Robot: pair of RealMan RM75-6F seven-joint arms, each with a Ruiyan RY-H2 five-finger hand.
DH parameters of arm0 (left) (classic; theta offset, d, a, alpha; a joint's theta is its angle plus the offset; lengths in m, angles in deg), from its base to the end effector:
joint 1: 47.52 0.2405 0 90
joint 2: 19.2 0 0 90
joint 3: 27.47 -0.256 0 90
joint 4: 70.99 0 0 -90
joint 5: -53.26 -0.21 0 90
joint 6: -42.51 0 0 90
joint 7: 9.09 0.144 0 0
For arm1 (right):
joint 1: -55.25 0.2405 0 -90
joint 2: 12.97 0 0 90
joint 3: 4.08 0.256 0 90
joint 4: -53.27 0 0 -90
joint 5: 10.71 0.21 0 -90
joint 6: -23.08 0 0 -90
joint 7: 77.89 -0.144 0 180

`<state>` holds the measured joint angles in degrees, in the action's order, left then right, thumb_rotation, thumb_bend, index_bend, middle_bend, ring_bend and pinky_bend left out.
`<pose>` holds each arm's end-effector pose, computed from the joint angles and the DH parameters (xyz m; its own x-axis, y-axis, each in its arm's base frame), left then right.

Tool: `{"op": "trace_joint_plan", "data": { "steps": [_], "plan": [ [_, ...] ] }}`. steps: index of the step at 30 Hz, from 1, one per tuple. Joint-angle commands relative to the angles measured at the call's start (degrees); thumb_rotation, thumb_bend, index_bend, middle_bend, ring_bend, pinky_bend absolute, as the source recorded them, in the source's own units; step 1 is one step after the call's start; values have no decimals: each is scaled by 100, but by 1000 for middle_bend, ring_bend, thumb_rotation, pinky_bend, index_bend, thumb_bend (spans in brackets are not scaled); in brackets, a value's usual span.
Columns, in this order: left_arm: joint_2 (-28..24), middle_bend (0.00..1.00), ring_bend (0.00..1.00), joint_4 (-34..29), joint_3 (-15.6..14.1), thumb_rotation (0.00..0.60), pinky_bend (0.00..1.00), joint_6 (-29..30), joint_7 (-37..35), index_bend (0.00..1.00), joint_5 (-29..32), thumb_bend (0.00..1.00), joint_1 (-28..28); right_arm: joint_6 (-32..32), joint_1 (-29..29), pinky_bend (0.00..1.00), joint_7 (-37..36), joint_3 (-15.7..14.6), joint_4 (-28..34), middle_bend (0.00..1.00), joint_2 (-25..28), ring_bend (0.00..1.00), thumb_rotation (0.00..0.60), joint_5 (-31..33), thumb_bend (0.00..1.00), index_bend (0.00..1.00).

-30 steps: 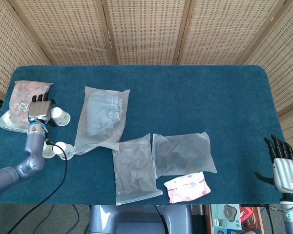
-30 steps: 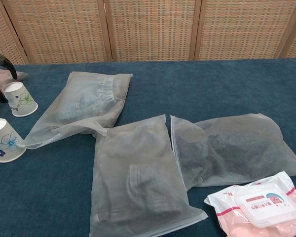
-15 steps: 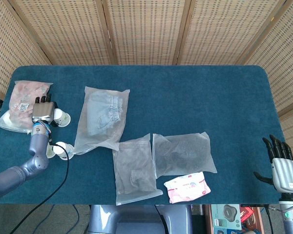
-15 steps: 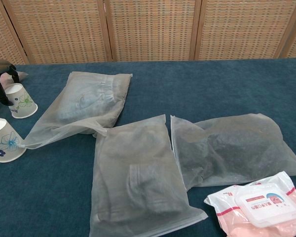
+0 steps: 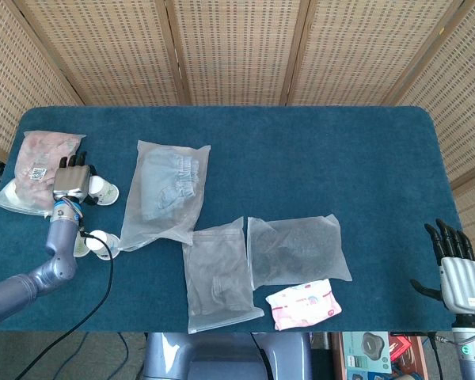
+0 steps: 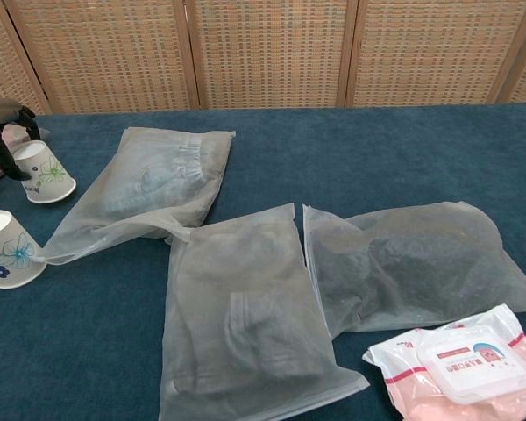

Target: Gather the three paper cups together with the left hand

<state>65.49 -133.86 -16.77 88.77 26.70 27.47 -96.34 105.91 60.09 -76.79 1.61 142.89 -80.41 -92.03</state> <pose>-0.2625 0.4332 0.0656 0.5568 0.3341 0.7604 0.7645 0.1518 -0.6265 -0.3243 -0.1912 0.1511 0.3906 0.0057 0.9205 -0.9182 0.0731 0.3892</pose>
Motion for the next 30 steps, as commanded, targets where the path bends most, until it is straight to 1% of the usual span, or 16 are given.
{"op": "trace_joint_plan", "data": {
  "steps": [1,2,4,6,10,14,19,21,23,26,30],
  "plan": [
    [-533,0,0,-824,173,600,0,218,-273,404,-315,261,97,5,-1,0,-5,-6,12,0,8,0,600,-14,93,0],
    [-646,0,0,-1001,198,600,0,269,-314,404,-385,260,118,11,-3,0,-7,-6,14,0,9,0,600,-17,93,0],
    [-1004,0,0,-1549,245,600,0,390,-409,404,-564,261,195,30,-9,0,-4,-5,18,0,12,0,600,-24,93,0],
    [-1463,0,0,-2242,272,600,0,558,-522,404,-821,261,326,53,-17,0,10,-11,32,0,16,0,600,-43,93,0],
    [-2246,0,0,-3356,181,600,0,883,-650,404,-1366,260,616,75,-19,0,26,-33,56,0,15,0,600,-97,93,0],
    [-2878,0,0,-4175,58,600,0,1000,-926,404,-1861,261,922,98,-27,0,42,-53,85,0,16,0,600,-138,93,0],
    [-3423,0,0,-4796,-198,600,0,1133,-1076,404,-2532,261,1257,95,-31,0,52,-68,94,0,15,0,600,-149,94,0],
    [-3637,0,0,-5034,-314,600,0,1173,-1274,404,-2871,261,1442,95,-28,0,60,-70,106,0,18,0,600,-156,94,0],
    [-3804,0,0,-5156,-432,600,0,1147,-1376,404,-3107,261,1562,124,-37,0,60,-73,114,0,19,0,600,-178,94,0],
    [-4028,0,0,-5273,-580,600,0,1107,-1385,404,-3323,261,1675,129,-40,0,59,-78,115,0,17,0,600,-186,93,0],
    [-4202,0,0,-5327,-709,600,0,1031,-1374,404,-3453,261,1750,131,-40,0,59,-86,119,0,17,0,600,-204,94,0]
  ]
}}
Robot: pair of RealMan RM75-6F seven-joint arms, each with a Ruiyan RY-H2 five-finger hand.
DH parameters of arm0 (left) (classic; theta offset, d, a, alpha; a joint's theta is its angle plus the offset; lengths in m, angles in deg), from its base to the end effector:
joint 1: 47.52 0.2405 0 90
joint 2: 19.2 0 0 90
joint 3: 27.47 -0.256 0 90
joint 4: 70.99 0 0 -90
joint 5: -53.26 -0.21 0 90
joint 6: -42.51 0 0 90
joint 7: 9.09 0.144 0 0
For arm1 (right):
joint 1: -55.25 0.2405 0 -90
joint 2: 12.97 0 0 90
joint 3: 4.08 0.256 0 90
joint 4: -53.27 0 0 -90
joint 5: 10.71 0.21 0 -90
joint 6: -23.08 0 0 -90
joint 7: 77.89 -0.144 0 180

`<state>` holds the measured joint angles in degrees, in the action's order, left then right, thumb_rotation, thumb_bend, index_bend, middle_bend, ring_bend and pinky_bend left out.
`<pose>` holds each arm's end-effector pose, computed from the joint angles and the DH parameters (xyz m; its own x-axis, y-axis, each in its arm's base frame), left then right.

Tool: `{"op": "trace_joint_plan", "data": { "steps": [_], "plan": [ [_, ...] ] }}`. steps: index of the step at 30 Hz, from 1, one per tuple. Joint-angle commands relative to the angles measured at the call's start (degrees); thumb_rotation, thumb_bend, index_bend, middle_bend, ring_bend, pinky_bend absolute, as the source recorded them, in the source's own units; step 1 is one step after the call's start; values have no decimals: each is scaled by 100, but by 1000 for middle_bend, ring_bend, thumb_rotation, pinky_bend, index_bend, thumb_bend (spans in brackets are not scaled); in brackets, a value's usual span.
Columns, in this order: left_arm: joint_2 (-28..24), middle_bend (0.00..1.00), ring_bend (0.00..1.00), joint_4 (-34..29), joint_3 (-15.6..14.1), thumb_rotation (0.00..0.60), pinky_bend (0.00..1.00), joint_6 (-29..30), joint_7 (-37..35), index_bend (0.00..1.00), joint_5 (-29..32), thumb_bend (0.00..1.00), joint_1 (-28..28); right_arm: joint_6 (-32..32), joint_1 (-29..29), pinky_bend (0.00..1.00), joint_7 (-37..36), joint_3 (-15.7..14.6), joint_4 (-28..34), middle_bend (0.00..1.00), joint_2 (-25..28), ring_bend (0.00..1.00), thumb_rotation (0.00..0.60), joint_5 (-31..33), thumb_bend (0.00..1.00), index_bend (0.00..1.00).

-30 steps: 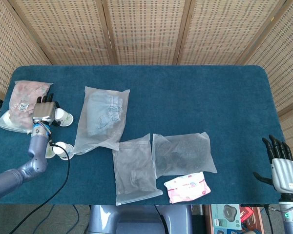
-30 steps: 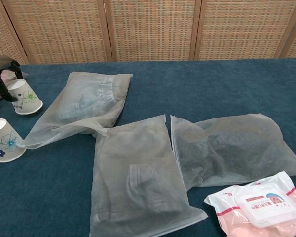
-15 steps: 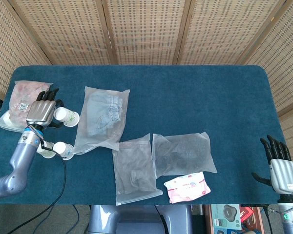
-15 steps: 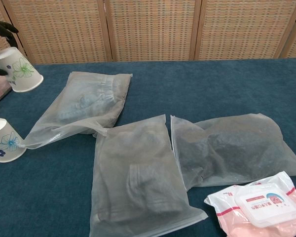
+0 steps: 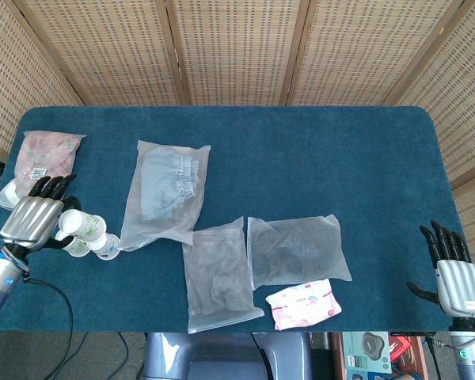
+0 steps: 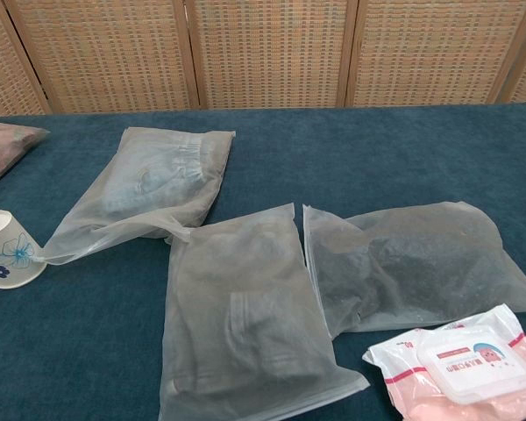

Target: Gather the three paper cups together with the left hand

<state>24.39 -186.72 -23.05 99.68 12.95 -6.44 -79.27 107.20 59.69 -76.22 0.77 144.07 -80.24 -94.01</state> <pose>-0.2133 0.2804 0.1841 0.6155 0.2835 0.7354 0.7861 -0.1539 -0.5986 -0.3172 -0.1859 0.1490 0.3896 0.0095 0.9209 -0.9203 0.0434 0.3889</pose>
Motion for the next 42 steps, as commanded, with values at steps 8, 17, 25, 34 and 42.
{"op": "trace_joint_plan", "data": {
  "steps": [8,17,25,34,42],
  "plan": [
    [-164,0,0,160,-207,600,0,-327,101,404,204,261,2,25,-12,0,-37,0,0,0,15,0,600,-13,93,0],
    [118,0,0,645,-228,600,0,-507,86,404,593,261,-76,11,-1,0,21,-12,7,0,-1,0,600,-29,93,0],
    [446,0,0,933,-219,600,0,-586,110,404,797,261,-185,35,-12,0,22,-11,12,0,-2,0,600,-34,93,0],
    [734,0,0,1104,-253,600,0,-604,211,404,941,261,-290,40,-14,0,-1,-11,3,0,5,0,600,-41,93,0],
    [824,0,0,1159,-264,600,0,-505,296,404,1042,261,-339,65,-22,0,-14,-4,6,0,6,0,600,-49,93,0]
  ]
}}
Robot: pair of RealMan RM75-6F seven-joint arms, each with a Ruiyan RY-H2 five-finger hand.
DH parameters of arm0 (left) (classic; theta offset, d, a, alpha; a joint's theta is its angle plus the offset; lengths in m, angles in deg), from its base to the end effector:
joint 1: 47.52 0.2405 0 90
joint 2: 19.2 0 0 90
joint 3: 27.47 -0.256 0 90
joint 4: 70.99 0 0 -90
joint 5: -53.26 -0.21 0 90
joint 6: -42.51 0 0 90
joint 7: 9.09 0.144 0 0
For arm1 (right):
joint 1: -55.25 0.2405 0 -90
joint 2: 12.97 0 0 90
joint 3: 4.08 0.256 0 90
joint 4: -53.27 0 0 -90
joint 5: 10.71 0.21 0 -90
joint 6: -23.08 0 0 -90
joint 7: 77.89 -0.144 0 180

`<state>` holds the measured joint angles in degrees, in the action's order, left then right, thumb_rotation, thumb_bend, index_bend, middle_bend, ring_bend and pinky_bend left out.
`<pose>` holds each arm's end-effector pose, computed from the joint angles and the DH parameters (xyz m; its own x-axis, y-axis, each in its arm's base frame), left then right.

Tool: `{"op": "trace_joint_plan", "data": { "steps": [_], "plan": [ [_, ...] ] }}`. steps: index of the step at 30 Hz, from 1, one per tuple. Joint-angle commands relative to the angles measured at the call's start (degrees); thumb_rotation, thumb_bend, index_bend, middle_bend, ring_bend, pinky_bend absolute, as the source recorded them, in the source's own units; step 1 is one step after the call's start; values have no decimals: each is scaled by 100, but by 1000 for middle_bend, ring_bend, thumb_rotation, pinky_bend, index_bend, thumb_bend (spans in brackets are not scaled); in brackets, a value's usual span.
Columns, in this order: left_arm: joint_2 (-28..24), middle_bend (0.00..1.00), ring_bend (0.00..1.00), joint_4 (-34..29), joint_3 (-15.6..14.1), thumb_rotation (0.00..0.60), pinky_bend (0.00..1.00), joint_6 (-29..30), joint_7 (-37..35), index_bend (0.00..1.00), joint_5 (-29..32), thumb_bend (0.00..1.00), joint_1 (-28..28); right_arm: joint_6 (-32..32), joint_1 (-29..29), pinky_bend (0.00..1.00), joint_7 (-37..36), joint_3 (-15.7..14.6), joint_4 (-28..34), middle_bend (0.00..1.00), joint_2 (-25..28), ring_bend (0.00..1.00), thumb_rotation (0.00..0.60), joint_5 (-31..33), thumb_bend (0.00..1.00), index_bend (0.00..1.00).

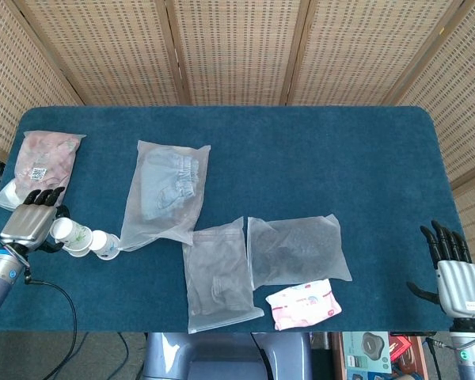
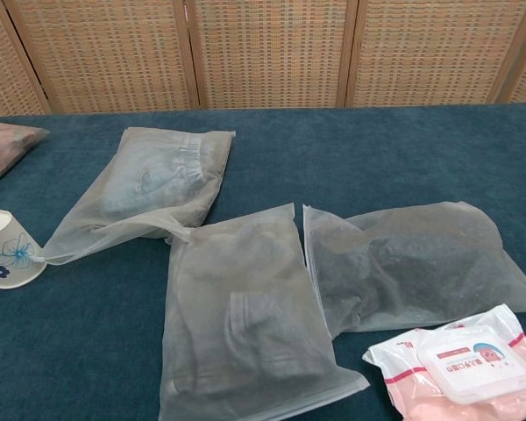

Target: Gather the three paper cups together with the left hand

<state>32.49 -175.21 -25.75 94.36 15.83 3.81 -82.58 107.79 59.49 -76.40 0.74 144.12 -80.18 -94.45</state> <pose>-0.2632 0.3011 0.1585 0.6058 0.4042 0.6853 0.7635 -0.0533 -0.6436 -0.3162 -0.1847 0.1502 0.3880 0.0183 0.9215 -0.9212 0.0392 0.3871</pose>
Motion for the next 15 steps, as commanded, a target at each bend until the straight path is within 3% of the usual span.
{"op": "trace_joint_plan", "data": {
  "steps": [1,15],
  "plan": [
    [23,0,0,9,9,600,0,43,8,404,17,260,-10,12,-3,0,8,-3,0,0,-2,0,600,-12,93,0],
    [74,0,0,-59,-14,600,0,121,6,385,-80,261,-22,107,-21,0,-56,21,-47,0,-25,0,600,-60,93,0]
  ]
}}
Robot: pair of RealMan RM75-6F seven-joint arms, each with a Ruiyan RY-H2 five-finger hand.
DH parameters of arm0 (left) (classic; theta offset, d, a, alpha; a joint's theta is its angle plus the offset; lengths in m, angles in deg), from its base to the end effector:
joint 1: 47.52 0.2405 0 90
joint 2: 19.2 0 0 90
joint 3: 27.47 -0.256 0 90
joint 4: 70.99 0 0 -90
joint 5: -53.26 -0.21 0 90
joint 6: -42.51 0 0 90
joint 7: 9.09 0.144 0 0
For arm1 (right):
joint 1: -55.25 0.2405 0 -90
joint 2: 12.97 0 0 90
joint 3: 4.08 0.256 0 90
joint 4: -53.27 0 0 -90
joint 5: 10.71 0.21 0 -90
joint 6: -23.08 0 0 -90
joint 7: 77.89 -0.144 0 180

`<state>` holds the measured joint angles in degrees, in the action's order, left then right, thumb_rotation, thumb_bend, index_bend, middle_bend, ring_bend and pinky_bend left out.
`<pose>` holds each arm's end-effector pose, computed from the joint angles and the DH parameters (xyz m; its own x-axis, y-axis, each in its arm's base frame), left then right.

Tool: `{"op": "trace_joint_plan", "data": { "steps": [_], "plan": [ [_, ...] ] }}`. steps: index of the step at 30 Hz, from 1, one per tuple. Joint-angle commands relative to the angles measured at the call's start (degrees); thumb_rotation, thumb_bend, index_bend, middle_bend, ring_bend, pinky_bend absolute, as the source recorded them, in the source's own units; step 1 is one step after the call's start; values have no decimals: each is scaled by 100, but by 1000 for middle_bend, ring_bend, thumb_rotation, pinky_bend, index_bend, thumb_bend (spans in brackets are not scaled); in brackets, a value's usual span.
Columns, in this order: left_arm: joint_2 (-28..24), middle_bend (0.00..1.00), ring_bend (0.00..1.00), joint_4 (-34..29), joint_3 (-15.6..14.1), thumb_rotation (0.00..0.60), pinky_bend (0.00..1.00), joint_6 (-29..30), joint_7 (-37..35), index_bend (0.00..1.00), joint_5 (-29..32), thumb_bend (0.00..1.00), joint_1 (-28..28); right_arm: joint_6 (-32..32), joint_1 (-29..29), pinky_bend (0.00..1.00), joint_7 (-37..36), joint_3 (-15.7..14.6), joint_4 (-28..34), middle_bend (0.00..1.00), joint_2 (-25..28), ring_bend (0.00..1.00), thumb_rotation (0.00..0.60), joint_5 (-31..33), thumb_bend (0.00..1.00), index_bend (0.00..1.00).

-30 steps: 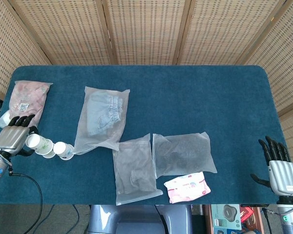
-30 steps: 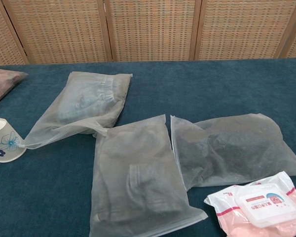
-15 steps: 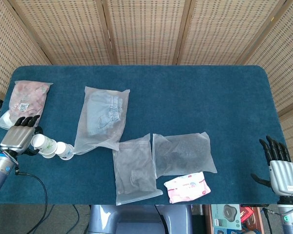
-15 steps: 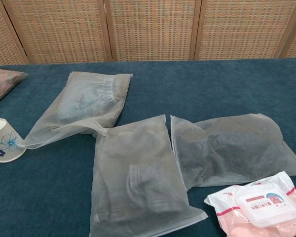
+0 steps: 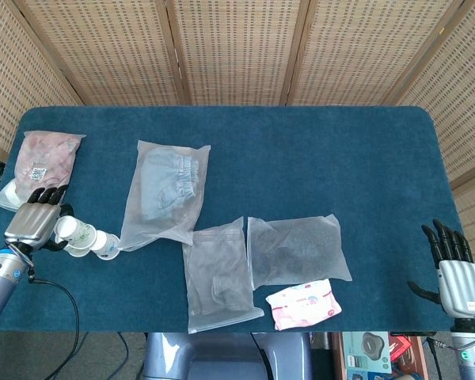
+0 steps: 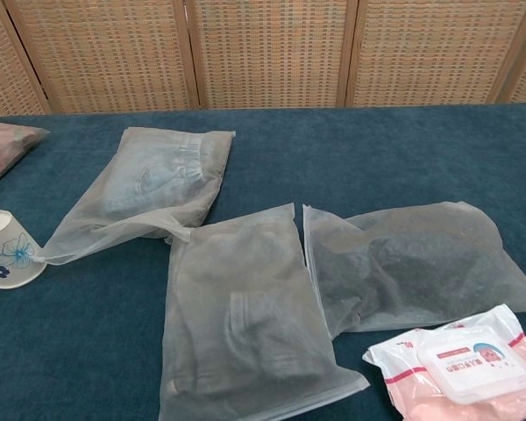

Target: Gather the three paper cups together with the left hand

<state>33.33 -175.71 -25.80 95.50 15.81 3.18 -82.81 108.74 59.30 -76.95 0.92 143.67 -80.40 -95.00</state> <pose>-0.2576 0.3013 0.1533 0.6039 0.3915 0.6943 0.7713 -0.0673 -0.6330 -0.3156 -0.1843 0.1519 0.3838 0.0375 0.9227 -0.9233 0.0336 0.3827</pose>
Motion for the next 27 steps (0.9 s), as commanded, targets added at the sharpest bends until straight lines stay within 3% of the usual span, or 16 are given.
{"op": "trace_joint_plan", "data": {
  "steps": [1,4,18,23,27],
  "plan": [
    [-18,0,0,-13,-15,600,0,21,24,345,-26,261,1,18,-4,0,-2,5,-6,0,-7,0,600,-6,93,0],
    [-43,0,0,-18,-33,600,0,26,73,241,-4,261,-10,32,-8,0,-6,9,-5,0,-12,0,600,-9,94,0],
    [-194,0,0,-186,8,600,0,51,-89,162,-66,260,-1,127,-28,0,-48,31,-44,0,-46,0,600,-55,93,0],
    [-754,0,0,-626,103,600,0,-80,-575,115,-321,261,77,110,-25,0,-47,31,-45,0,-47,0,600,-43,93,0],
    [-1531,0,0,-1142,273,600,0,-160,-1525,108,-905,260,306,94,-19,0,-24,20,-35,0,-48,0,600,-56,93,0]
  ]
}}
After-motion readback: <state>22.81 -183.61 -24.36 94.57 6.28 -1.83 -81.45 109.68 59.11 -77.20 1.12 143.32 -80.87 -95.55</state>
